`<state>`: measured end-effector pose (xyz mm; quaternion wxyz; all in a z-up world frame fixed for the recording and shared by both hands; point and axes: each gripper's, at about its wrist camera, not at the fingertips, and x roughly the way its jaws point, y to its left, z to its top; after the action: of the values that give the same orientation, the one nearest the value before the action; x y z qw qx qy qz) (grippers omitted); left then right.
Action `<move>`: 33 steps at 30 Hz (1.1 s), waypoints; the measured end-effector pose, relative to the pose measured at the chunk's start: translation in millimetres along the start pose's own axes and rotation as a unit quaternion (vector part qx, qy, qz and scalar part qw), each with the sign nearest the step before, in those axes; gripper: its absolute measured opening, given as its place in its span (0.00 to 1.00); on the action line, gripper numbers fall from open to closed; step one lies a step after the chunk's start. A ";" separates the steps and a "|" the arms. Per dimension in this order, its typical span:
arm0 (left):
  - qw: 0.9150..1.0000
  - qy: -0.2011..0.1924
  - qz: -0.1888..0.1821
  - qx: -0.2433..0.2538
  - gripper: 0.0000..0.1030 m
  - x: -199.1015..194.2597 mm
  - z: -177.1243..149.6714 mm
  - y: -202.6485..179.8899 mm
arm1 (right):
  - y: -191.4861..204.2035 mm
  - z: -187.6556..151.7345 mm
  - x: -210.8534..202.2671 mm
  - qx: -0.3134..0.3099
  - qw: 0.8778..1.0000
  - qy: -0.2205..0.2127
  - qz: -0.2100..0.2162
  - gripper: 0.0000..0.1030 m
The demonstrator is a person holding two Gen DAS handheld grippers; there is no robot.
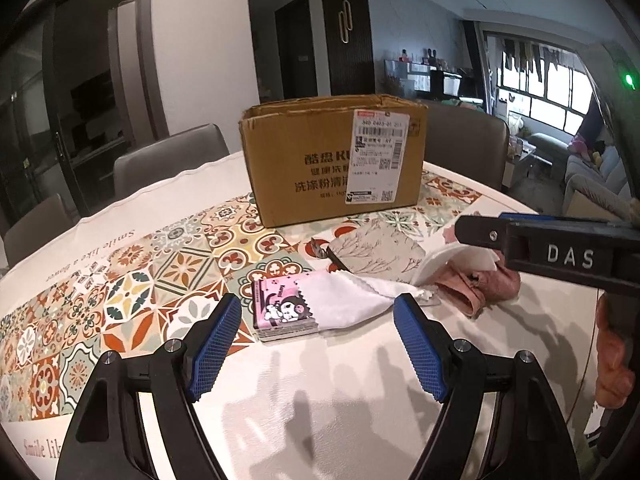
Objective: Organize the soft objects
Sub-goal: 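Move both tools back to the table toward the white cloth, then grasp the white cloth with the left tool while the right tool grasps its other end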
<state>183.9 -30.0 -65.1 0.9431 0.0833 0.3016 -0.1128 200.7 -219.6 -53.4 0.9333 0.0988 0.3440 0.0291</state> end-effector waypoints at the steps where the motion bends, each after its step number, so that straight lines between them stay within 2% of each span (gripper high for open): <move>1: 1.000 0.000 -0.002 0.004 0.76 1.7 -0.8 -1.6 | -0.5 0.7 1.2 0.000 1.000 0.001 0.001 0.51; 10: 0.999 0.007 -0.019 0.038 0.76 20.8 -4.8 -17.4 | -6.1 0.0 15.3 0.017 1.000 0.018 0.015 0.51; 22: 0.997 0.011 -0.044 0.067 0.75 43.1 1.4 -26.8 | -10.1 -1.8 29.6 0.013 0.999 0.033 0.004 0.51; 27: 0.994 0.011 -0.055 0.096 0.75 50.3 1.3 -39.2 | -15.0 -3.1 33.2 0.015 0.999 0.037 0.003 0.49; 33: 0.991 0.031 -0.071 0.109 0.71 63.5 2.5 -46.7 | -14.8 -2.8 35.5 0.003 0.999 0.038 0.006 0.48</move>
<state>223.3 -85.8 -104.5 0.9080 0.1680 0.3219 -0.2089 225.7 -229.3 -81.1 0.9189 0.1029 0.3791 0.0375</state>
